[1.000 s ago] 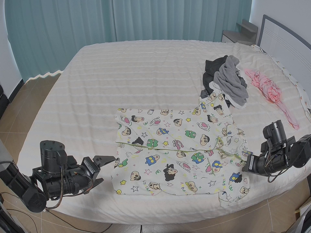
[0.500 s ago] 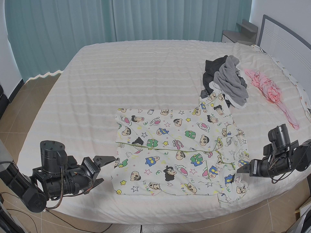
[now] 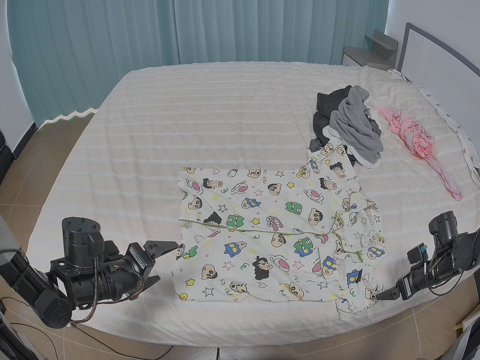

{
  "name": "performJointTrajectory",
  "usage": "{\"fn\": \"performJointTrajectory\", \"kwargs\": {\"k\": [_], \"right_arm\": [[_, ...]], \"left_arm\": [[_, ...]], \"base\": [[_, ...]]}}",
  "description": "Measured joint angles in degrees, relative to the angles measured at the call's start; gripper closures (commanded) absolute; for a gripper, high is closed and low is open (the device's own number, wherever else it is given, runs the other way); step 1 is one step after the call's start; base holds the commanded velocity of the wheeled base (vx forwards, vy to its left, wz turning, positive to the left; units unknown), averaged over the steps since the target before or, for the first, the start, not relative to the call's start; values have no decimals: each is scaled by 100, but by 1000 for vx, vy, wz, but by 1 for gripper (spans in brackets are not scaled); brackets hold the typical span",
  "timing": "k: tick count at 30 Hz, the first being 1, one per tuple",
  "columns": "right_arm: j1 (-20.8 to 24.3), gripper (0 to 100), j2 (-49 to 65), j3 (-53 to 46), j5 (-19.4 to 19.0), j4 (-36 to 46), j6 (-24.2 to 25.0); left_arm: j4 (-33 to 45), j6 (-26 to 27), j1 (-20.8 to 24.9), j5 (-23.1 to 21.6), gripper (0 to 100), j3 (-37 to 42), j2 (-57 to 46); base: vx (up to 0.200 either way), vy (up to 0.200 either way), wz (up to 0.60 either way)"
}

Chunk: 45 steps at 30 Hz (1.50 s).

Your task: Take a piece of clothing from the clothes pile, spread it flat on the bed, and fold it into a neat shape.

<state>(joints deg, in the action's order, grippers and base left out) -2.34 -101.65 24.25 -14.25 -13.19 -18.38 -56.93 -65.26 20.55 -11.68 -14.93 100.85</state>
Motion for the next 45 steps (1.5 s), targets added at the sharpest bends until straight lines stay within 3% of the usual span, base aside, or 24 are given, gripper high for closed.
{"fn": "performJointTrajectory", "kwargs": {"k": [9, 20, 21, 37, 45], "right_arm": [[-104, 0, -1009, -171, -446, -1269, -463], [89, 0, -1556, -171, -616, -1363, -705], [105, 100, -1571, -171, -638, -1363, -703], [-30, 100, -1352, -673, -660, -1347, -712], [-272, 100, -1073, -1320, -663, -1335, -975]], "left_arm": [[0, -2, -2, 0, 0, 0, 17], [-150, -2, -7, 5, 0, -2, 144], [-150, 0, -7, 7, 0, 0, 151], [-158, -2, -2, 9, 0, 9, 171], [-158, -2, -2, 13, 0, 9, 168]], "base": [[0, 0, 0], [0, 0, 0], [0, 0, 0], [0, 0, 0], [0, 0, 0]]}}
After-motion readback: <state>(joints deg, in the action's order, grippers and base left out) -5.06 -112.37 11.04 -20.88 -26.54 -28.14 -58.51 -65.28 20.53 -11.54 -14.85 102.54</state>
